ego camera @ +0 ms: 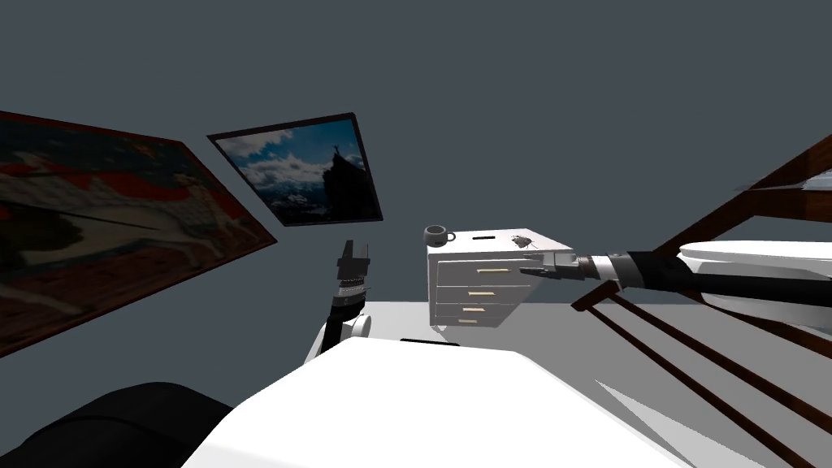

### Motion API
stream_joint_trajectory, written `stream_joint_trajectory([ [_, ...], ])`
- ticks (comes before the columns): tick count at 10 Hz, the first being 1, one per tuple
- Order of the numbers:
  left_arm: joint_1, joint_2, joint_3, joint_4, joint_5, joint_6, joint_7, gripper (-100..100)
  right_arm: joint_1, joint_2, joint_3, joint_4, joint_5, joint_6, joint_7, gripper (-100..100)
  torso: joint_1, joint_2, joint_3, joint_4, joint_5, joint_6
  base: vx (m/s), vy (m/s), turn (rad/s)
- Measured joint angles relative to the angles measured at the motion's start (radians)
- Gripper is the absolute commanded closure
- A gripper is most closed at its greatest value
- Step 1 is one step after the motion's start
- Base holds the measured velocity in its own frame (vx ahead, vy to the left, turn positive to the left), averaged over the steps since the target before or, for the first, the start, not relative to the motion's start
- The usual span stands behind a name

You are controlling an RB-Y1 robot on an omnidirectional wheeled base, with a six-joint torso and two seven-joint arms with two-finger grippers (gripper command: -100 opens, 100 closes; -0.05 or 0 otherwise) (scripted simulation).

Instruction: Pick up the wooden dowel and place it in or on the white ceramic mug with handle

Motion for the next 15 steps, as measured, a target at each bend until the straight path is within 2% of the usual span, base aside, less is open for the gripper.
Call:
stream_joint_trajectory([
  [1,0.000,0.000,0.000,0.000,0.000,0.000,0.000,0,0.036,-0.033,-0.017,0.022,-0.004,-0.009,0.005,-100,0.000,-0.001,0.000,0.000,0.000,-0.001,0.008,-0.029,0.108],
  [2,0.000,0.000,0.000,0.000,0.000,0.000,0.000,0,0.028,-0.061,-0.003,0.037,0.004,-0.016,0.004,-100,0.000,-0.001,0.000,0.000,0.000,0.000,0.009,-0.012,-0.039],
  [3,0.000,0.000,0.000,0.000,0.000,0.000,0.000,0,0.063,-0.101,-0.022,0.038,-0.016,-0.016,0.015,-100,0.000,0.000,0.000,0.000,0.000,0.000,0.001,-0.017,0.201],
  [4,0.000,0.000,0.000,0.000,0.000,0.000,0.000,0,0.014,-0.127,0.024,0.053,0.011,-0.018,0.001,-100,0.000,0.000,0.000,0.000,0.000,-0.001,0.010,-0.036,0.158],
  [5,0.000,0.000,0.000,0.000,0.000,0.000,0.000,0,0.066,-0.154,-0.022,0.070,0.018,-0.024,-0.006,-100,-0.001,-0.001,0.000,0.000,0.000,0.000,0.008,-0.023,-0.015],
  [6,0.000,0.000,0.000,0.000,0.000,0.000,0.000,0,0.077,-0.179,-0.027,0.075,0.013,-0.028,-0.001,-100,0.000,0.000,0.000,0.000,0.000,0.000,0.002,-0.020,0.219],
  [7,0.000,0.000,0.000,0.000,0.000,0.000,0.000,0,0.091,-0.208,-0.019,0.096,0.014,-0.034,0.002,-100,0.000,0.000,0.000,0.000,0.000,-0.001,0.006,-0.032,0.119],
  [10,0.000,0.000,0.000,0.000,0.000,0.000,0.000,0,0.133,-0.291,-0.027,0.138,0.017,-0.051,0.005,-100,0.000,-0.001,0.000,0.000,0.000,-0.001,0.008,-0.024,0.102],
  [15,0.000,0.000,0.000,0.000,0.000,0.000,0.000,0,0.174,-0.432,-0.011,0.201,0.041,-0.075,-0.005,-100,0.000,-0.001,-0.001,0.000,0.000,-0.001,0.015,-0.036,0.130],
])
